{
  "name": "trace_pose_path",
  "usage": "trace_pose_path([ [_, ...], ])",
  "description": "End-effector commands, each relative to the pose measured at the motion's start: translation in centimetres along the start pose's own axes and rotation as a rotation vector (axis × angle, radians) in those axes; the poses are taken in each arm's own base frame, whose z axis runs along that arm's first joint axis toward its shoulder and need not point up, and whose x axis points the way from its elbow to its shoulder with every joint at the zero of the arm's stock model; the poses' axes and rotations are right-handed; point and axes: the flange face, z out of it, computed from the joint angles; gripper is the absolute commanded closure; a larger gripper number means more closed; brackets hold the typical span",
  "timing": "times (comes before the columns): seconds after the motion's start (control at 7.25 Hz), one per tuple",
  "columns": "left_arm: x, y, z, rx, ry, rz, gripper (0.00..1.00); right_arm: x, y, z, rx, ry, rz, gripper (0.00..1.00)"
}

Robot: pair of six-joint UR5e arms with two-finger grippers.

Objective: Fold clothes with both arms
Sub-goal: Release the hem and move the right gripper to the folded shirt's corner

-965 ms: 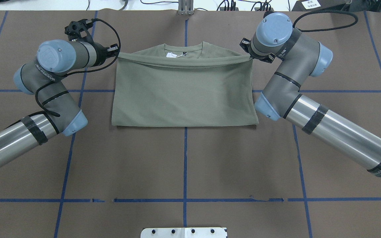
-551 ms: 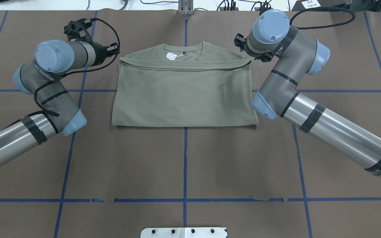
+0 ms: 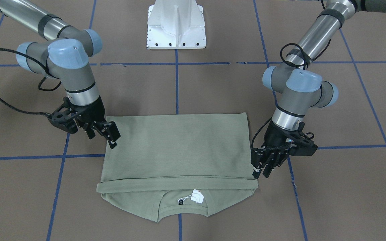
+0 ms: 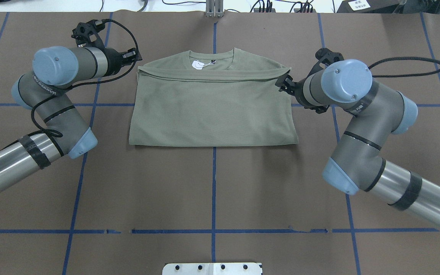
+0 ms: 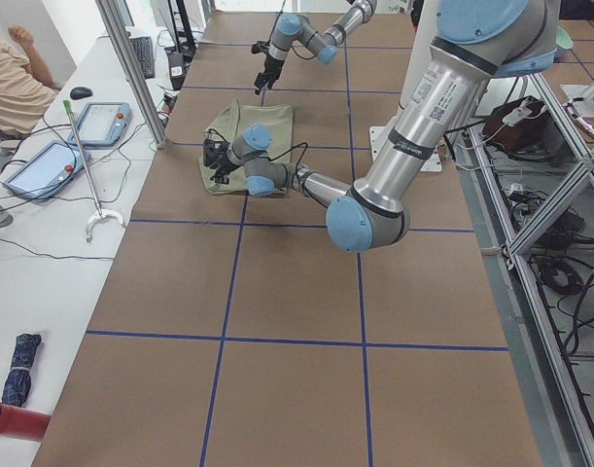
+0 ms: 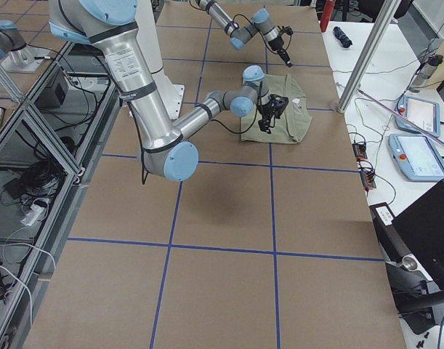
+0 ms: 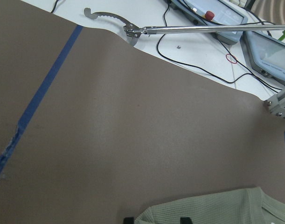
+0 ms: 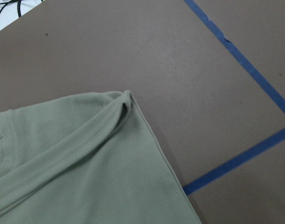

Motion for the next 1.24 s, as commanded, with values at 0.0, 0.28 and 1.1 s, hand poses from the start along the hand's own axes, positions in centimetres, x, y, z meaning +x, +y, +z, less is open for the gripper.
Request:
trace_pose_path([
  [0.0,0.3,0.5,-0.5,-0.029,0.016,0.0,0.5,2.5,5.3,-0.3,-0.032,0.007,0.181,0.0],
  [0.28,0.1,0.7,-0.5,-0.031,0.013,0.001,0.5,4.7,7.6,0.9,-0.007,0.035,0.195,0.0],
  [1.1,0.3,0.5,-0.7,-0.027,0.017,0.002,0.5,7.0,8.6,2.2,-0.014,0.08,0.184,0.28],
])
